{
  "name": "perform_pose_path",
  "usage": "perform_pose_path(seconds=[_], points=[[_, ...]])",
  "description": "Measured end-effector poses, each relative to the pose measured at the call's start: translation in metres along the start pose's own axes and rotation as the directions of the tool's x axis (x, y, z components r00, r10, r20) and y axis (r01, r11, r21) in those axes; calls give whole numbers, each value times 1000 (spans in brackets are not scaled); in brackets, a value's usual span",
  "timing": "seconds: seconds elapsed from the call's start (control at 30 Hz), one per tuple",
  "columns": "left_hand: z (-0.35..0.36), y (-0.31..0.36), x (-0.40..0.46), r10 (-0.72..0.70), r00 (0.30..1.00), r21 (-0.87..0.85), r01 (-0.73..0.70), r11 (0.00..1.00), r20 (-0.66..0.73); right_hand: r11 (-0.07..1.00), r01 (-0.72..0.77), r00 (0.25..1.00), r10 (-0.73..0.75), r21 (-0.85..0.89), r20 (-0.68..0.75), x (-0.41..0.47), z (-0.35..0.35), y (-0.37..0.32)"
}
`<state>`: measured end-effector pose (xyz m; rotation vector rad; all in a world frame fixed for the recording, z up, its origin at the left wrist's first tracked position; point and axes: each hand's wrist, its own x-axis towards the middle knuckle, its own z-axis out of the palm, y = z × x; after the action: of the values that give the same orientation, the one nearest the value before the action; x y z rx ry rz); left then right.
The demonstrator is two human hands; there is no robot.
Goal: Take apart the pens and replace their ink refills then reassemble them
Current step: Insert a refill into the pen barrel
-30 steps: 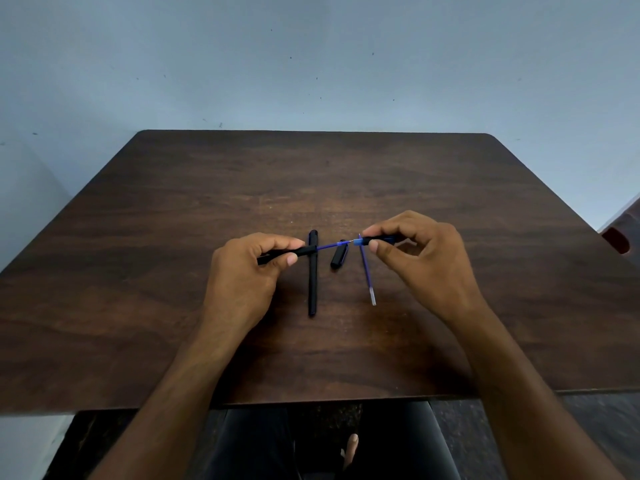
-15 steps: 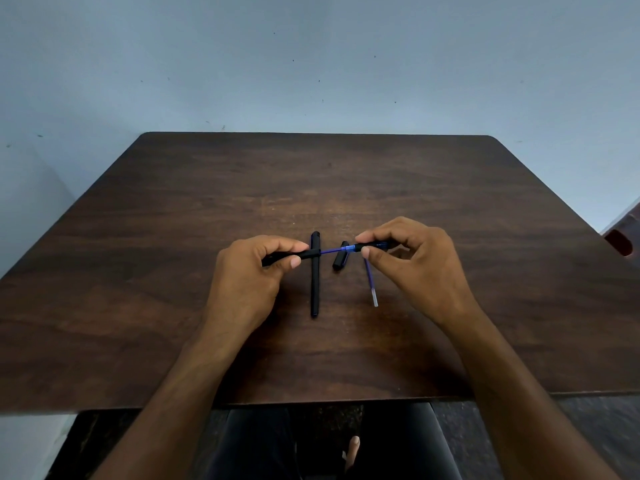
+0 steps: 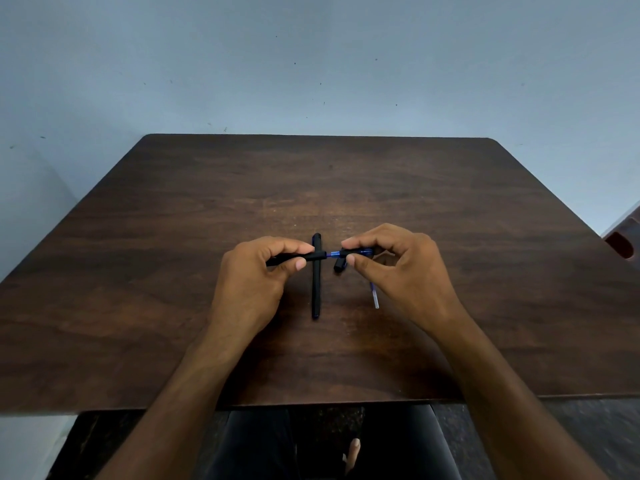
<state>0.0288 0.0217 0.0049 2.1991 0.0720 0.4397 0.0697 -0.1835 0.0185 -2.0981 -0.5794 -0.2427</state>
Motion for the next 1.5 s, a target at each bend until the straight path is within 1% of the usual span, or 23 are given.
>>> perform_pose_path(seconds=[0.1, 0.27, 0.47, 0.77, 0.87, 1.0, 1.13, 1.23, 1.37, 1.5], points=[[1, 0, -1, -6, 1000, -7, 6, 1000, 11, 1000, -10, 1000, 10, 21, -5, -1, 4, 1], [0, 1, -1, -9, 1000, -2, 9, 1000, 10, 991, -58, 998, 60, 118, -16, -1, 6, 4], [1, 1, -1, -5, 1000, -13, 5, 1000, 3, 980, -55, 998, 60, 193, -20, 1, 6, 7], [2, 1, -1, 5, 1000, -10, -5, 1000, 15, 978, -49, 999, 51, 204, -3, 1, 4, 5], [1, 1, -1, 8, 1000, -11, -8, 1000, 16, 982, -51, 999, 52, 181, 0, 0, 4, 4], [0, 1, -2, 16, 1000, -9, -16, 1000, 11, 984, -68, 998, 68, 163, 10, 1, 5, 2], [0, 1, -3, 24, 1000, -4, -24, 1000, 9, 980, -117, 993, 116, 161, 18, 1, 5, 0], [0, 1, -3, 16, 1000, -3, -16, 1000, 11, 983, -120, 993, 118, 138, 22, 0, 4, -2], [-1, 1, -1, 9, 1000, -25, -9, 1000, 2, 950, -123, 992, 121, 288, 25, -2, -5, 0], [-1, 0, -2, 3, 1000, -10, -3, 1000, 2, 975, -84, 996, 82, 204, 18, -2, -7, 2]])
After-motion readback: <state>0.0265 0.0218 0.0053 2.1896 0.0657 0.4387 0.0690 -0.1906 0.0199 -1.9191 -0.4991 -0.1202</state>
